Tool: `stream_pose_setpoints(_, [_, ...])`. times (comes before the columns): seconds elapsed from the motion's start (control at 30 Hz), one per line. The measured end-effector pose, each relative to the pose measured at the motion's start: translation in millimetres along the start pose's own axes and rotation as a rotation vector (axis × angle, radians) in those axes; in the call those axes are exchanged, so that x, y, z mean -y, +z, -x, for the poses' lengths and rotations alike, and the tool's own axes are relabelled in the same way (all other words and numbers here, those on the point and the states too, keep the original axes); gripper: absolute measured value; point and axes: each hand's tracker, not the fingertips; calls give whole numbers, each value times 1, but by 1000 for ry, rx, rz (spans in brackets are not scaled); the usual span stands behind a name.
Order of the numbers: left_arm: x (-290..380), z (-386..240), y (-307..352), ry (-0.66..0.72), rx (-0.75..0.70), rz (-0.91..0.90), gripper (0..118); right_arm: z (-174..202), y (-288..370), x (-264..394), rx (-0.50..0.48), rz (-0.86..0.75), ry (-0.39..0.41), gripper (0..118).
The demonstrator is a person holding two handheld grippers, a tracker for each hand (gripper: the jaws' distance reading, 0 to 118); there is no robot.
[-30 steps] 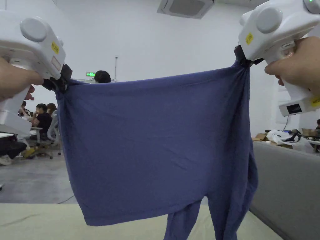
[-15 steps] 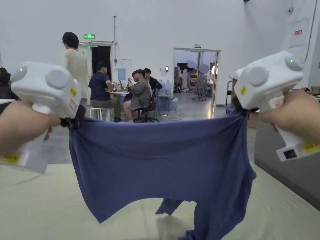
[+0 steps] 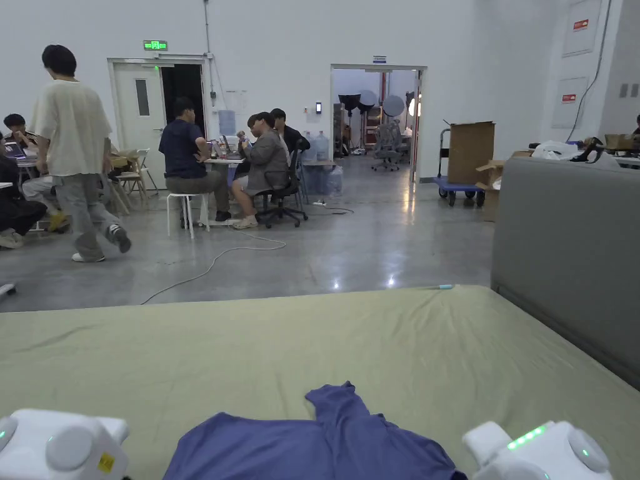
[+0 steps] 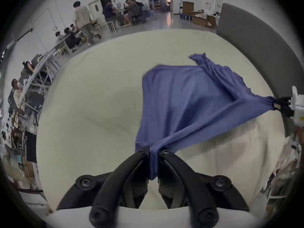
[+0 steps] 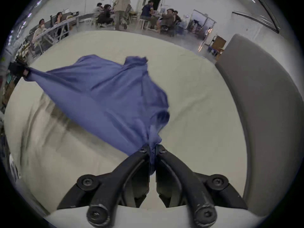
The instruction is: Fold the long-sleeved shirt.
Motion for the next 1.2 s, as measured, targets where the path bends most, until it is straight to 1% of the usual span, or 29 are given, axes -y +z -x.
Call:
stream_pose_setpoints(0.13, [76,-5,31,-16,15,35,6,19,51,69,-17,-12,2,1])
stream_pose_setpoints(0.2, [117,-6,46,-12,34,70,6,29,75,106,-63,1,-19,1])
stream_pose_setpoints(0.27, [157,-8,60,-7,60,107,6,40,94,140,-80,15,-27,1])
stream_pose_setpoints(0.43, [245,-23,88,8,95,140,6,72,127,222,-96,70,17,1])
stream_pose_setpoints(0.5, [275,-33,94,-37,90,175,6,81,136,249,-103,106,36,1])
stream_pose_setpoints(0.6, [307,-38,95,-42,111,209,6,89,137,279,-109,149,65,1])
stream_pose_setpoints(0.67, [323,-40,91,-29,129,221,6,92,132,290,-113,166,61,1])
stream_pose_setpoints(0.73, [333,-43,81,-30,119,235,6,93,121,296,-121,184,49,1])
stream_pose_setpoints(0.83, [342,-46,59,-33,109,260,6,99,97,300,-123,245,50,1])
stream_pose_setpoints(0.93, [350,-45,34,13,107,290,6,97,80,304,-137,250,28,1])
stream_pose_setpoints(0.97, [352,-44,31,35,105,276,6,94,79,303,-150,249,3,1])
stream_pose_setpoints(1.03, [351,-44,32,51,109,270,6,83,80,300,-187,275,-83,5])
stream_pose_setpoints(1.07, [351,-42,33,68,115,268,7,79,80,298,-206,289,-111,10])
stream_pose_setpoints(1.1, [349,-40,35,94,127,270,10,75,80,295,-205,305,-125,22])
stream_pose_setpoints(1.13, [347,-36,40,135,145,265,21,70,84,292,-183,315,-106,42])
stream_pose_setpoints(1.17, [346,-32,50,198,160,222,63,64,92,289,-183,309,-116,72])
stream_pose_setpoints(1.2, [344,-27,67,276,194,155,98,59,108,283,-155,266,-122,87])
